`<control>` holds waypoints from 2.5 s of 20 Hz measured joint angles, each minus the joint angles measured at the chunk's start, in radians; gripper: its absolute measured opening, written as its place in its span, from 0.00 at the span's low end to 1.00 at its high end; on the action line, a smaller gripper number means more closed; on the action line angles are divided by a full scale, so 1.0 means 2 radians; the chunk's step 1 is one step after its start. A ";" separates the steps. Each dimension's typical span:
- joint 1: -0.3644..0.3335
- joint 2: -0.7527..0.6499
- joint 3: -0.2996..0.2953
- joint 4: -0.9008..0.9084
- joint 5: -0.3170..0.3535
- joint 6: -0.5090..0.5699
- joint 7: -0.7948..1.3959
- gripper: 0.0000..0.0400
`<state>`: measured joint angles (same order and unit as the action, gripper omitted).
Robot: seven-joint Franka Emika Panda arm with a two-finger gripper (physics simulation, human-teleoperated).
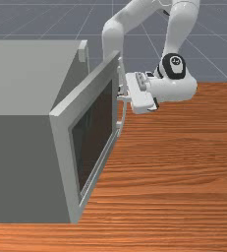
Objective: Open the microwave
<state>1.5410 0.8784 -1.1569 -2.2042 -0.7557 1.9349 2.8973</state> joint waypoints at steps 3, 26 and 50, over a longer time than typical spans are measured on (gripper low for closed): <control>-0.009 -0.005 0.012 0.015 0.001 -0.018 0.000 0.45; -0.169 0.082 0.144 0.319 0.070 -0.271 -0.100 0.47; -0.327 0.269 0.177 0.717 0.083 -0.496 -0.287 0.52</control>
<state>0.8876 1.4169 -0.8023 -0.7710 -0.5905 0.9435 2.3239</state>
